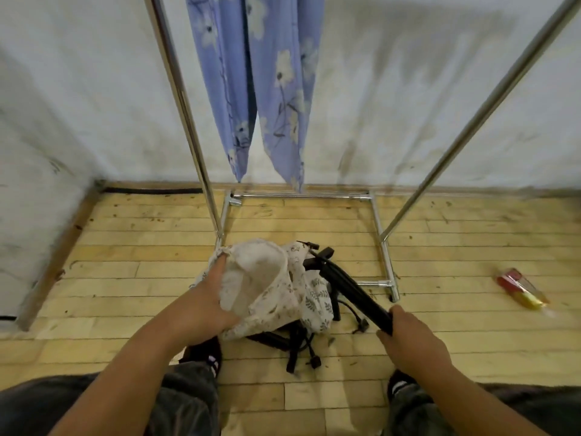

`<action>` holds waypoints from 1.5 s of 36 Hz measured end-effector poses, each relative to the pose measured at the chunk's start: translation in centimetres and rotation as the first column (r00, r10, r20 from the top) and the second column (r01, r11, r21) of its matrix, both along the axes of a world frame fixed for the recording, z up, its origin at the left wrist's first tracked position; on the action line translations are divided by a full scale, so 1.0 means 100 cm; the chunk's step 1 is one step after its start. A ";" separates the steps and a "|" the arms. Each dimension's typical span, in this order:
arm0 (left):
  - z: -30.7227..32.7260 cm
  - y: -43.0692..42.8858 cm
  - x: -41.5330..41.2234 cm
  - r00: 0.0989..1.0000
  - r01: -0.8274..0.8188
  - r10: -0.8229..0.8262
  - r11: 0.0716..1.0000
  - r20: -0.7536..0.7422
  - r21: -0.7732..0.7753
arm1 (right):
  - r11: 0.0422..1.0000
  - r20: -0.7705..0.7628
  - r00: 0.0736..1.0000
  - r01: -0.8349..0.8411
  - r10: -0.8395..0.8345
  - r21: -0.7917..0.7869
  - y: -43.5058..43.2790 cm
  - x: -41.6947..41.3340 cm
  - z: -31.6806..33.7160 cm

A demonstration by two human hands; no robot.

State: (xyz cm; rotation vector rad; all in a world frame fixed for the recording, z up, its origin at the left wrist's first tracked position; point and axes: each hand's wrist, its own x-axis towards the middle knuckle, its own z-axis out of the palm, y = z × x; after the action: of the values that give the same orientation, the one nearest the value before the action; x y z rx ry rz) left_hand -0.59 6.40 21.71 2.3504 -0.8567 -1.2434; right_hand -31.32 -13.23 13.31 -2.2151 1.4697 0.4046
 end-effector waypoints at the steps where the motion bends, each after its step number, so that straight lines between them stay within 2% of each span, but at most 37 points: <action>1: 0.006 0.004 -0.004 1.000 -0.014 0.014 1.000 -0.011 -0.025 | 1.000 0.011 1.000 0.025 -0.025 -0.003 0.005 -0.008 0.006; 4: 0.016 0.013 -0.004 0.998 -0.059 0.056 0.995 -0.039 -0.083 | 0.996 0.045 0.995 0.091 -0.091 -0.016 0.008 -0.021 0.015; 7: 0.027 0.023 -0.002 0.997 -0.070 0.071 0.994 0.004 -0.078 | 0.988 0.101 0.984 0.151 -0.147 -0.027 0.012 -0.032 0.026; 12: 0.031 0.030 -0.016 0.996 -0.080 0.083 0.992 0.024 -0.095 | 0.979 0.186 0.961 0.201 -0.203 0.032 0.013 -0.047 0.048; 17: 0.020 0.031 -0.035 0.993 -0.113 0.115 0.986 0.013 -0.120 | 0.987 0.286 0.946 0.138 -0.155 0.079 0.023 -0.053 0.073; 27: 0.031 0.036 -0.035 0.994 -0.109 0.108 0.977 -0.015 -0.184 | 0.996 0.365 0.929 -0.076 0.054 0.045 0.044 -0.060 0.108; 33: 0.051 0.034 -0.025 0.992 -0.116 0.107 0.977 -0.059 -0.181 | 0.995 0.446 0.894 -0.083 0.046 0.062 0.054 -0.052 0.120; 39: 0.043 0.029 -0.020 0.992 -0.124 0.114 0.966 -0.057 -0.229 | 0.995 0.540 0.841 -0.085 0.040 0.058 0.053 -0.052 0.116; 47: 0.039 0.029 -0.026 0.989 -0.148 0.131 0.935 -0.073 -0.323 | 0.991 0.506 0.861 -0.100 0.043 0.086 0.050 -0.053 0.102; 54: 0.029 0.032 -0.023 0.995 -0.096 0.089 0.940 -0.038 -0.326 | 0.977 0.439 0.886 -0.204 0.153 0.070 0.046 -0.046 0.086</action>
State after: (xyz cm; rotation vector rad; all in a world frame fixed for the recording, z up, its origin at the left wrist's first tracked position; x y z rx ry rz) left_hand -2.87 9.61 24.65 2.0813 -0.8609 -1.0004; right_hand -35.89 -8.60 21.88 -2.1750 0.9876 0.0408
